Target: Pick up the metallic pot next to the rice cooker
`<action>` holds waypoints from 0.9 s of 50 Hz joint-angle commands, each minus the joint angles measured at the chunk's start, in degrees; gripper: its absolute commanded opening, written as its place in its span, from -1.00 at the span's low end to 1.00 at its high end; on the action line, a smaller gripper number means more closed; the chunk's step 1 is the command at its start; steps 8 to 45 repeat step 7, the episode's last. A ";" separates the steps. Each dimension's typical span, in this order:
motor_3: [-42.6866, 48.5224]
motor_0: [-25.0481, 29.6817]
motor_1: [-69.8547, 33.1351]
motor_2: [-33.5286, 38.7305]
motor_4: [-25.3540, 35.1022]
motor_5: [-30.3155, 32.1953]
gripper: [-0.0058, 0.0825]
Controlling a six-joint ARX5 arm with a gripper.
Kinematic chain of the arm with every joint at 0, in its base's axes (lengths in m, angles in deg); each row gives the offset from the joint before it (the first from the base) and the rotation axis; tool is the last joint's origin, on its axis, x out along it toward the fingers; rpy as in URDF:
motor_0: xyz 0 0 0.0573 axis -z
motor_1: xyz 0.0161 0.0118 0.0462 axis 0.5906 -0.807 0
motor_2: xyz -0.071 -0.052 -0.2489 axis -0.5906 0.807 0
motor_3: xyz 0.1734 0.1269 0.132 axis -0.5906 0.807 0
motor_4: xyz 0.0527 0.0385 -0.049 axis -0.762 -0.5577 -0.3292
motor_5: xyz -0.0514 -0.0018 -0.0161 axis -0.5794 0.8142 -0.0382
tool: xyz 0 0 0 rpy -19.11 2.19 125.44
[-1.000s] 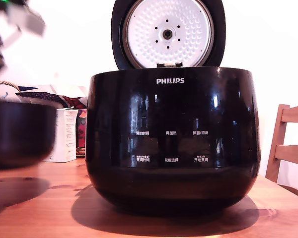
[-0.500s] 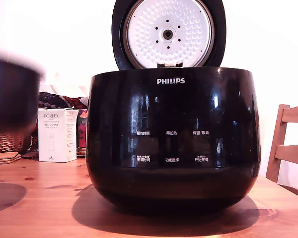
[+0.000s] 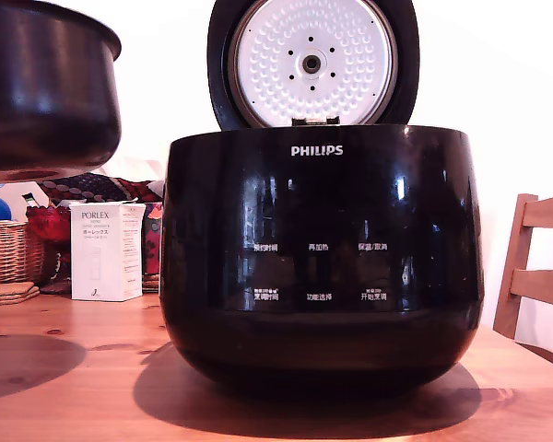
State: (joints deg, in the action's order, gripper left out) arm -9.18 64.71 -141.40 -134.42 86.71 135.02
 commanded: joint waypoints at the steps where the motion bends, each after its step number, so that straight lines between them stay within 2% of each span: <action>1: -1.25 0.13 1.20 -1.60 -0.13 -0.17 -0.92; 45: -1.25 0.11 1.20 -1.60 -0.13 -0.17 -0.92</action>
